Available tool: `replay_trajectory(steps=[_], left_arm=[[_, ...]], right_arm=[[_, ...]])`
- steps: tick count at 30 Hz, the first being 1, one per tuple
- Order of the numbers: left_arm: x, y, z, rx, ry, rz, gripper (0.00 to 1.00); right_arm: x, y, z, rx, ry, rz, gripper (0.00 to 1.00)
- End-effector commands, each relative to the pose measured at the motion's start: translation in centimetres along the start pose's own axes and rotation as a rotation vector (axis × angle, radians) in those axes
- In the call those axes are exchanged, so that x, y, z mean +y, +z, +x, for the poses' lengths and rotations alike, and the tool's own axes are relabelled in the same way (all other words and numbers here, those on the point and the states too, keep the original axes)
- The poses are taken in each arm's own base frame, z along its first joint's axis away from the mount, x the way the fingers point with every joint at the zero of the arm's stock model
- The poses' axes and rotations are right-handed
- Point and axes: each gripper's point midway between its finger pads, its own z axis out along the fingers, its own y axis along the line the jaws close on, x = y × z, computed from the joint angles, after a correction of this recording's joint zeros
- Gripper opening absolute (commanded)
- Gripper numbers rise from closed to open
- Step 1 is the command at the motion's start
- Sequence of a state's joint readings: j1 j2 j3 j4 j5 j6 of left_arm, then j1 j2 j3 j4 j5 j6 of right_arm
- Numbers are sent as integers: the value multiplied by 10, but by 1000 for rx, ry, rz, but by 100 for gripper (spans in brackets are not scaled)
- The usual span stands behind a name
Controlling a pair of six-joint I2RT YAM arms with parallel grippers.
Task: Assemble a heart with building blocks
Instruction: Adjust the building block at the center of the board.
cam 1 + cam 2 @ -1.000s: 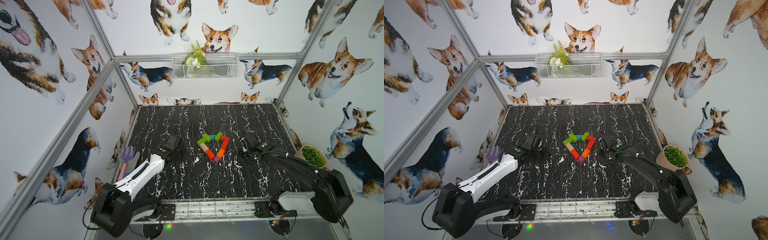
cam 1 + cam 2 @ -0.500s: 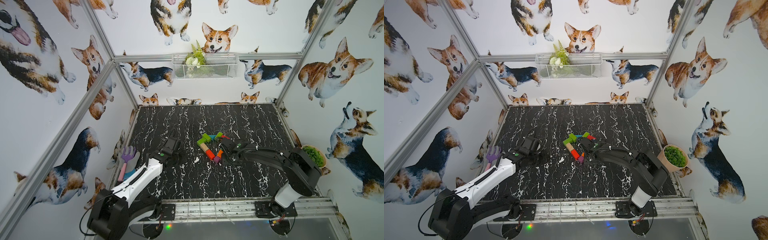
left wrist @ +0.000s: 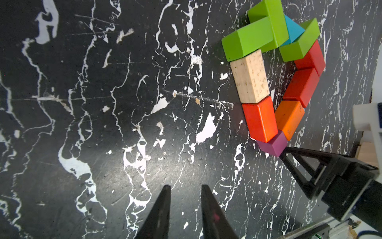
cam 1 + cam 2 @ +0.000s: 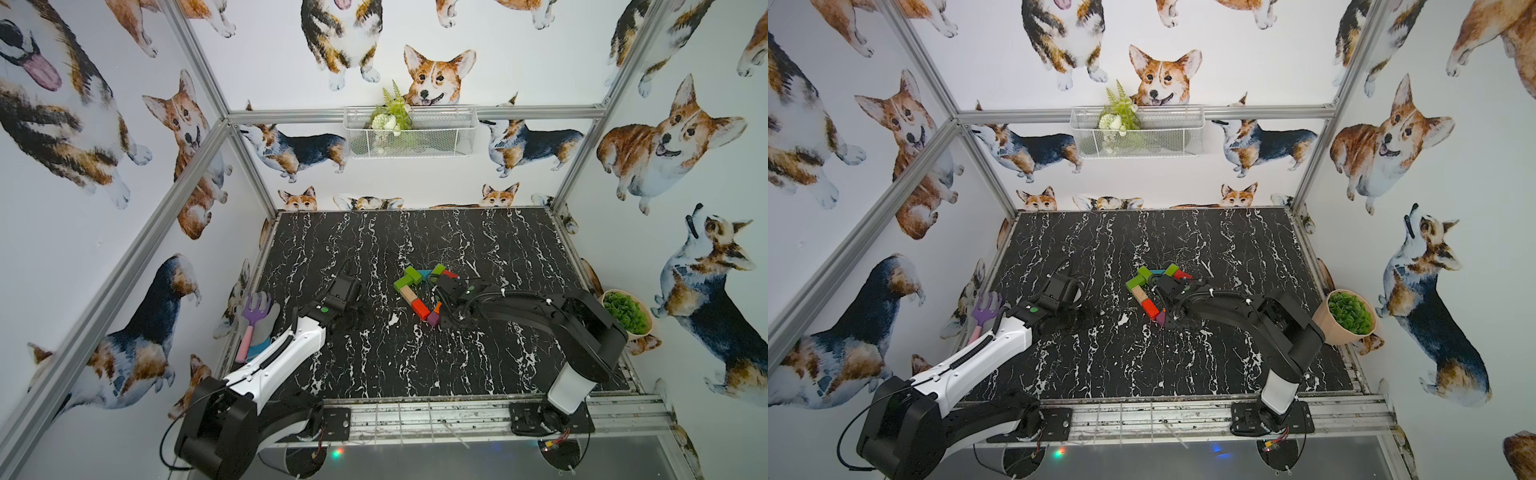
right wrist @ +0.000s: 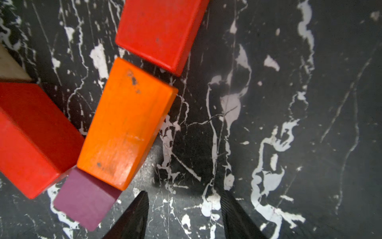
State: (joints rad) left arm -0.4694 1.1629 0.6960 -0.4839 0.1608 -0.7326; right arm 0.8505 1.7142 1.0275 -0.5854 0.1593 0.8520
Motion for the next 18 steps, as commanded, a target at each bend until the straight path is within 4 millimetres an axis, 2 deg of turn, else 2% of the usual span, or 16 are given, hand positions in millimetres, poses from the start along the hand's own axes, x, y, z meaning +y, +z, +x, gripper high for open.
replay_trajectory(steps=[1, 18], left_arm=[[-2, 1, -2, -5, 3, 13, 30], [-2, 5, 1, 7, 3, 19, 30]], right_arm=[[5, -1, -5, -17, 9, -8, 59], [4, -5, -9, -25, 1, 4, 59]])
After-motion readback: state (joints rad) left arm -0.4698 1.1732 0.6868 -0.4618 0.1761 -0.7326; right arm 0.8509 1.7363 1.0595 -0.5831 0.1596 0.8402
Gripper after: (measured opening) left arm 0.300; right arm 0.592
